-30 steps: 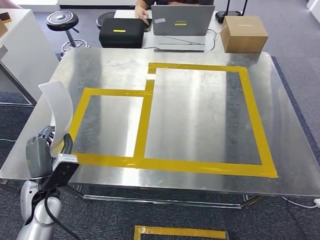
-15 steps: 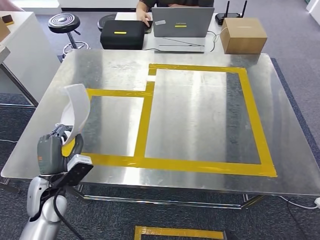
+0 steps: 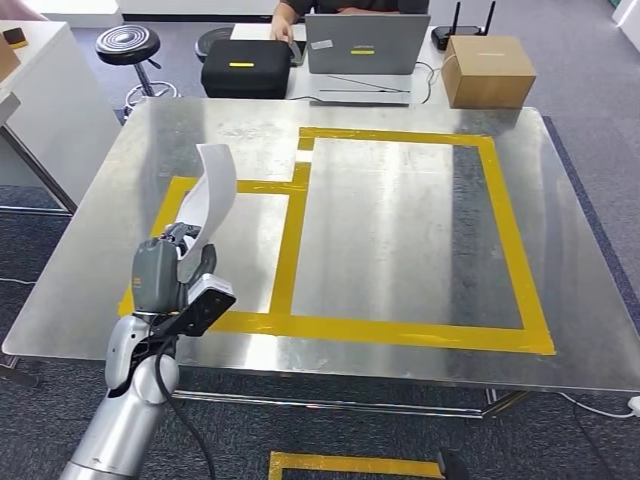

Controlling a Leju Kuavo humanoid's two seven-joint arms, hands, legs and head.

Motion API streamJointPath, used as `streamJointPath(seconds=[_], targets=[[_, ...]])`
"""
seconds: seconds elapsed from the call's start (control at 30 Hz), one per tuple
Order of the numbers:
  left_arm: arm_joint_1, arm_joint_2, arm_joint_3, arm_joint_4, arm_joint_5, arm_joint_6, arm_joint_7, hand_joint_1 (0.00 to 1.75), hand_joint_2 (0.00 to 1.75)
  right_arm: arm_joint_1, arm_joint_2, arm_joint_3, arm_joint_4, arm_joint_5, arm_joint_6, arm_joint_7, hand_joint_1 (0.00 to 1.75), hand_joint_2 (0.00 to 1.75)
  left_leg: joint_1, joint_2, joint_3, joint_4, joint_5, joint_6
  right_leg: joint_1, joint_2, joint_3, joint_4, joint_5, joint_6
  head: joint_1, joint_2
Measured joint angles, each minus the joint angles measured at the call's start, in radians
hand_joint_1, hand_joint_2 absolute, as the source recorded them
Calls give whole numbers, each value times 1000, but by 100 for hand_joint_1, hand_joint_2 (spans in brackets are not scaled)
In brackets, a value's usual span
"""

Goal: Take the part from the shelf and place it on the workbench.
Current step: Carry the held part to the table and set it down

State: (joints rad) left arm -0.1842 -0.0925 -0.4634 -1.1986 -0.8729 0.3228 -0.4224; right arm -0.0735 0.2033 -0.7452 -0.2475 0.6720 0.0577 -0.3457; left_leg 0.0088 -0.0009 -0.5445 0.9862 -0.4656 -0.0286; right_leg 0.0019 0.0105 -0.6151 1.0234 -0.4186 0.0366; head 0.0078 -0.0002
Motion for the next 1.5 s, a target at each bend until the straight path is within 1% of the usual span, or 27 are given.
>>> streamJointPath(seconds=[0.13,0.2,0.5,0.6,0.73,0.87,0.9,0.93,0.97,1.07,1.1,1.13,1.33,1.4,1.5], targets=[[-81,-16,1,94,-24,22,30,175,175,-10,1,20,0,7,-1,13,0,175,0,0,0,0,0,0,0,0,0,0,0,0,0,0],[-108,-21,1,127,-29,26,35,175,175,-14,1,27,0,7,-1,16,0,175,0,0,0,0,0,0,0,0,0,0,0,0,0,0],[-140,-33,1,192,-46,37,52,175,175,-14,1,38,0,7,-1,18,0,175,0,0,0,0,0,0,0,0,0,0,0,0,0,0],[-169,-37,2,235,-94,60,95,175,175,-17,1,48,0,7,-1,24,0,175,0,0,-1,0,0,0,0,0,0,0,0,0,0,0],[-232,-44,7,328,-171,91,162,175,175,-24,1,63,0,4,-1,38,0,175,0,0,-1,0,1,0,0,0,0,0,1,0,0,0],[-278,-48,15,418,-232,105,211,175,175,-30,1,78,0,-2,-5,47,0,0,0,0,0,0,2,0,0,0,0,0,2,-1,0,0],[-285,-48,16,436,-241,106,217,175,175,-30,1,80,0,-4,-6,49,0,0,0,0,0,0,2,0,0,0,0,0,2,-1,0,0],[-289,-49,17,452,-249,106,221,170,175,-30,1,82,0,-6,-7,51,0,0,0,0,0,0,2,0,0,0,0,0,2,-1,0,0],[-293,-49,18,465,-253,107,223,159,175,-30,1,84,0,-8,-7,52,0,0,0,0,-1,0,2,0,0,0,0,0,2,-1,0,0],[-299,-50,19,497,-259,110,226,67,175,-31,1,92,0,-10,-10,54,0,0,0,0,-1,0,2,0,0,0,-1,0,1,-1,0,0],[-300,-51,20,506,-262,111,228,45,175,-31,1,95,0,-11,-10,54,0,0,0,0,-1,0,2,0,0,0,-1,0,1,0,0,0],[-302,-52,20,514,-267,112,232,39,175,-31,1,97,0,-11,-11,55,0,0,0,0,-1,0,1,0,0,0,-1,0,1,0,0,0],[-311,-61,21,549,-333,109,282,32,175,-31,1,105,0,-16,-15,59,0,0,0,0,-1,0,1,0,0,0,-1,0,1,0,0,0],[-313,-63,21,557,-351,108,295,27,175,-31,1,108,0,-18,-16,59,0,0,0,0,-1,0,1,0,0,0,-1,0,1,0,0,0],[-320,-66,21,571,-390,91,326,15,175,-31,1,110,0,-22,-17,60,0,0,0,0,-1,0,1,0,0,0,-1,0,1,0,0,0]])
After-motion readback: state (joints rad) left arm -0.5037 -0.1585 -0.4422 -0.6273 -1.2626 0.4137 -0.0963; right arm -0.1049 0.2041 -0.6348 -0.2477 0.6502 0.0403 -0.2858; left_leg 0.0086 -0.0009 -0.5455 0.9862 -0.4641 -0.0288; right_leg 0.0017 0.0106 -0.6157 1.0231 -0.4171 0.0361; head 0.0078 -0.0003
